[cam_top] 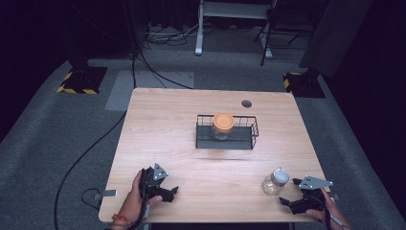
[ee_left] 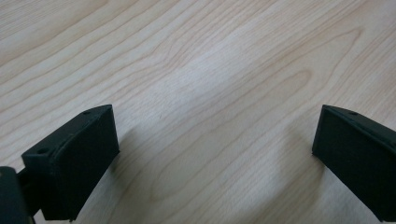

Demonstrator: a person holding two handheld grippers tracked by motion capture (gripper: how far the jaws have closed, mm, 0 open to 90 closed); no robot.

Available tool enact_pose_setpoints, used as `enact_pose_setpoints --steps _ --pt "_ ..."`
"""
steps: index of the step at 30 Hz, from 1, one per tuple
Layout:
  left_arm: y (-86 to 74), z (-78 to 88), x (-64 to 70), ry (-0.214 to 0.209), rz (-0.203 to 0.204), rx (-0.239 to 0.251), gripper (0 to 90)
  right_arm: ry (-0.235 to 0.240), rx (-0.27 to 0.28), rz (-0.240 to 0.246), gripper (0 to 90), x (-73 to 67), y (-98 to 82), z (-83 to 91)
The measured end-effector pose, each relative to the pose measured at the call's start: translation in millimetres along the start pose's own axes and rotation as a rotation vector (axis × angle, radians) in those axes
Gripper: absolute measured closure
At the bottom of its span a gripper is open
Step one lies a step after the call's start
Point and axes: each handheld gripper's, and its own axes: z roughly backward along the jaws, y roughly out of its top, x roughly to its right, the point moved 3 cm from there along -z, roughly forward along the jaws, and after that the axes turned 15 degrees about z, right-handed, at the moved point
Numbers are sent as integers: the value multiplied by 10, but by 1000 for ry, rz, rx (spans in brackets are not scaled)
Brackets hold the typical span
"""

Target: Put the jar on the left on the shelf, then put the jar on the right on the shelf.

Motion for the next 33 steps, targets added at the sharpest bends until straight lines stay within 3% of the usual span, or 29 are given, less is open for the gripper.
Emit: enact_pose_setpoints --steps 8,33 --pt "-56 59 -75 2 5 6 0 -1 0 0 1 2 3 -3" --pt "-42 48 -82 5 11 9 0 3 -10 1 1 5 13 -4"
